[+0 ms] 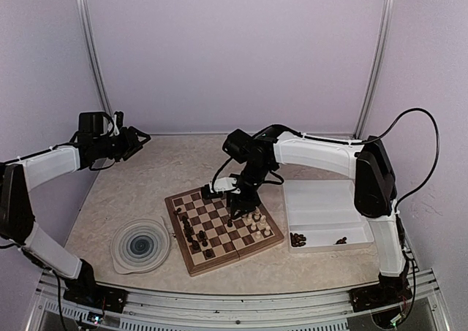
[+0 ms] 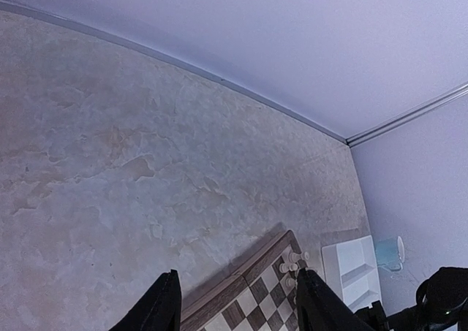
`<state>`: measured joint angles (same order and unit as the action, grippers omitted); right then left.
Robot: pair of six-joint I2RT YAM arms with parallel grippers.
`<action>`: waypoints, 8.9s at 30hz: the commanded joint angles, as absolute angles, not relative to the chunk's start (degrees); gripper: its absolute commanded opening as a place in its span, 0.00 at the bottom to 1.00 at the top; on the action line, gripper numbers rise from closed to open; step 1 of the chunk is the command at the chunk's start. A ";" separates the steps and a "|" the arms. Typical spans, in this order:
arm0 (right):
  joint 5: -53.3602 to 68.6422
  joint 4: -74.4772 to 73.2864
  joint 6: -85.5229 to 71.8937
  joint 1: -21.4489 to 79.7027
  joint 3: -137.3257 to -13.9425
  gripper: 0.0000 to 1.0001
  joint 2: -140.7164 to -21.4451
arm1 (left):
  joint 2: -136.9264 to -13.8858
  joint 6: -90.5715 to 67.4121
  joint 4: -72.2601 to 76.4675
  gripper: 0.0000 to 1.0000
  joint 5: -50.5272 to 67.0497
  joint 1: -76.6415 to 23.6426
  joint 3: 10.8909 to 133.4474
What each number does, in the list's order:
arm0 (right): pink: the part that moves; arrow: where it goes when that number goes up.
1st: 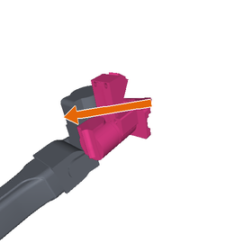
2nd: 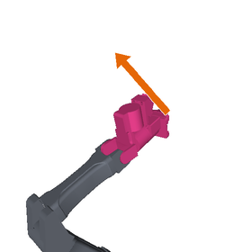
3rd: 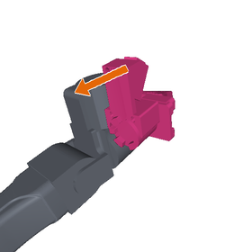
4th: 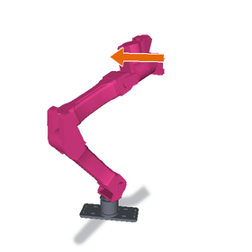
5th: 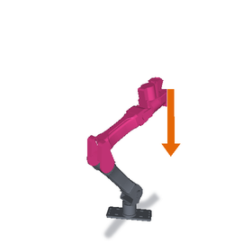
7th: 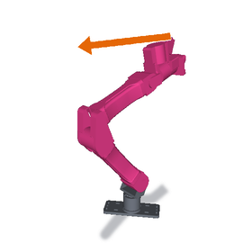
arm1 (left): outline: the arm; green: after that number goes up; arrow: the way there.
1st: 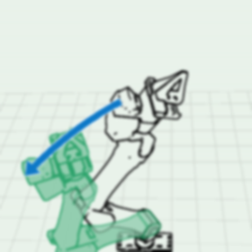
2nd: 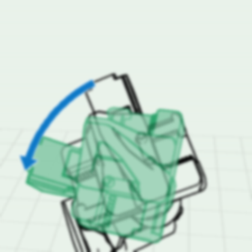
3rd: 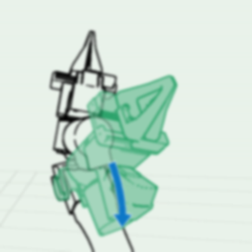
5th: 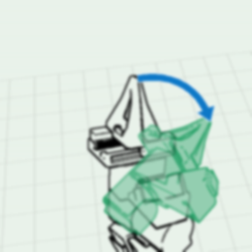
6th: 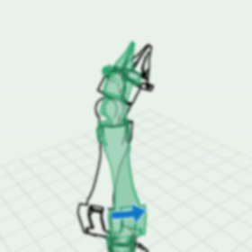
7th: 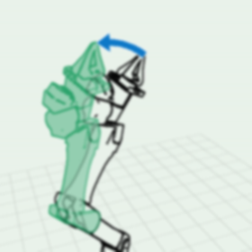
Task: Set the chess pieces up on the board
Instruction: Move the pawn to d7, then adjust the king at f8.
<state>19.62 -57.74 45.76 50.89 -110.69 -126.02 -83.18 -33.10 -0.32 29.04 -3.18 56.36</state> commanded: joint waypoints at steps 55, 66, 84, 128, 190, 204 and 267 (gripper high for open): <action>18.61 -58.46 47.10 58.37 -130.66 0.01 -141.41 | -84.90 -34.01 1.36 0.50 32.29 -2.81 56.14; 18.89 -58.34 47.72 59.92 -131.48 0.02 -143.03 | -84.99 -34.01 1.20 0.50 32.54 -2.81 56.26; 18.64 -57.27 47.81 60.73 -131.58 0.10 -144.10 | -85.32 -33.86 1.05 0.49 32.59 -2.81 56.34; 16.25 -45.14 45.54 57.87 -101.65 0.34 -116.01 | -86.55 -11.97 -32.88 0.51 12.03 -23.29 64.44; 14.97 -38.16 40.39 52.56 -88.06 0.34 -110.32 | -89.83 -16.60 -38.76 0.10 0.93 -40.61 62.23; 15.25 -38.49 40.35 52.65 -88.07 0.34 -110.48 | -91.08 -17.32 -38.95 0.24 0.18 -42.19 63.80; 15.60 -39.44 40.22 53.53 -88.95 0.34 -112.11 | -91.06 -18.01 -42.76 0.10 1.09 -43.07 62.91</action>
<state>14.90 -38.30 40.82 53.08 -87.50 -110.91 -91.85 -17.69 -40.99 -0.97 -42.78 63.79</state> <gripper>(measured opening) 0.339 0.113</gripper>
